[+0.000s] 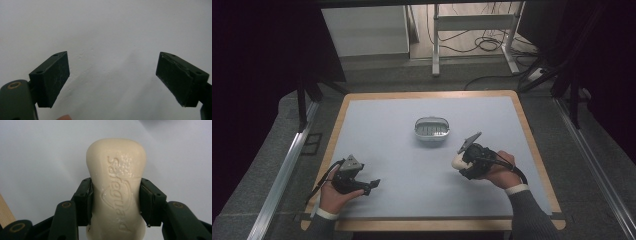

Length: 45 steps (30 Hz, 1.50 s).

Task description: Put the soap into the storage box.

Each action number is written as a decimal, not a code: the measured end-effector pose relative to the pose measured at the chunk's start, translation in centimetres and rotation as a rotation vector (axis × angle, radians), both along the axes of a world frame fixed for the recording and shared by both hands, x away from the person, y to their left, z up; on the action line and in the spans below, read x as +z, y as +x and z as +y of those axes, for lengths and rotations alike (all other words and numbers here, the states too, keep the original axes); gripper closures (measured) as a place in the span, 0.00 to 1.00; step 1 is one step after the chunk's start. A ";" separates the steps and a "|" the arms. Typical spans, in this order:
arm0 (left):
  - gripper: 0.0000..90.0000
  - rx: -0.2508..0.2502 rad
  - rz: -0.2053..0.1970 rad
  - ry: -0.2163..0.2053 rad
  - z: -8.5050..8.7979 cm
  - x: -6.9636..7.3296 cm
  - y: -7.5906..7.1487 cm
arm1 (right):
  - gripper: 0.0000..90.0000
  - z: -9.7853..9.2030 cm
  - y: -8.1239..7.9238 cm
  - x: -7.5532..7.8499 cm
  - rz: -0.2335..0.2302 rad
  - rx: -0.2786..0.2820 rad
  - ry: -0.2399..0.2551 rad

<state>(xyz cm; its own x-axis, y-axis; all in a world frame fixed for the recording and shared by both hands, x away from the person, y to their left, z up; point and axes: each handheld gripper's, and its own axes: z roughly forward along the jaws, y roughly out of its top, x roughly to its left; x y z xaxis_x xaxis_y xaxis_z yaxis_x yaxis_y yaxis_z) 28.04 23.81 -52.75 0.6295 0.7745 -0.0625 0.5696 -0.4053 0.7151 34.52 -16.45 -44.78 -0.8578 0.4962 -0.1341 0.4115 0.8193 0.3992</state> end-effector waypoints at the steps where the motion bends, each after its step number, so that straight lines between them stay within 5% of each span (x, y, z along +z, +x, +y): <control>1: 0.13 0.000 0.000 -0.001 0.0 0.0 0.0 | 0.55 0.1 0.1 0.1 -0.001 -0.001 -0.002; 45: 0.14 0.002 -0.002 -0.004 0.0 0.0 0.0 | 0.55 1.7 4.1 1.3 -0.005 0.026 0.056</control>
<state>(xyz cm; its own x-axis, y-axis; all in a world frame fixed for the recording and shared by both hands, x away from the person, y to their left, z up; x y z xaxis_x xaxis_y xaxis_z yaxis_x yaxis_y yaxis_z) 28.01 23.81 -52.73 0.6279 0.7756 -0.0646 0.5692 -0.4011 0.7177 38.60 -14.77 -43.52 -0.8701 0.4803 -0.1110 0.3880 0.8062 0.4467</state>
